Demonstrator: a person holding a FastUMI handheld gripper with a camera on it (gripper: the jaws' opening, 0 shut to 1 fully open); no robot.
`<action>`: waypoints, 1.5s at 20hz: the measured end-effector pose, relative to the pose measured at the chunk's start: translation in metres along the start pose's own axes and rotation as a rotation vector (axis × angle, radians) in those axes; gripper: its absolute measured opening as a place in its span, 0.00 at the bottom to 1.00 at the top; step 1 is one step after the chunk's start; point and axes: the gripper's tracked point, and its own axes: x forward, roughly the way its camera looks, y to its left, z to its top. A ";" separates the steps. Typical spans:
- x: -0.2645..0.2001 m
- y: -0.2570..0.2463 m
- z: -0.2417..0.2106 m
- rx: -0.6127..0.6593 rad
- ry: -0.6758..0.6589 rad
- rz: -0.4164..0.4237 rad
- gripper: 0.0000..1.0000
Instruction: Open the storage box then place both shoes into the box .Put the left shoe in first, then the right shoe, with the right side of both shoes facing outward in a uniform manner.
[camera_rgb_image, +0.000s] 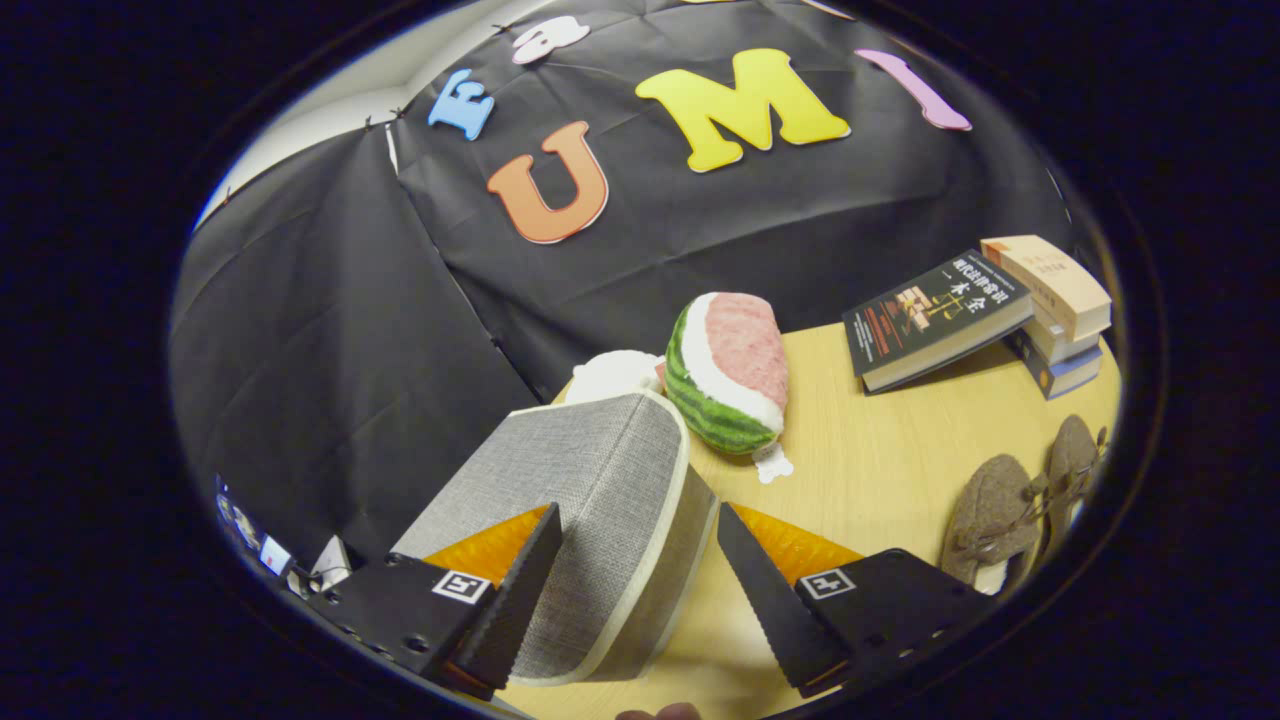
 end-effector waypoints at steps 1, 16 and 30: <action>0.003 0.001 -0.002 0.021 0.007 0.015 0.96; 0.014 0.026 -0.022 0.406 0.122 0.162 0.80; -0.033 0.065 0.055 0.197 -0.017 0.103 0.00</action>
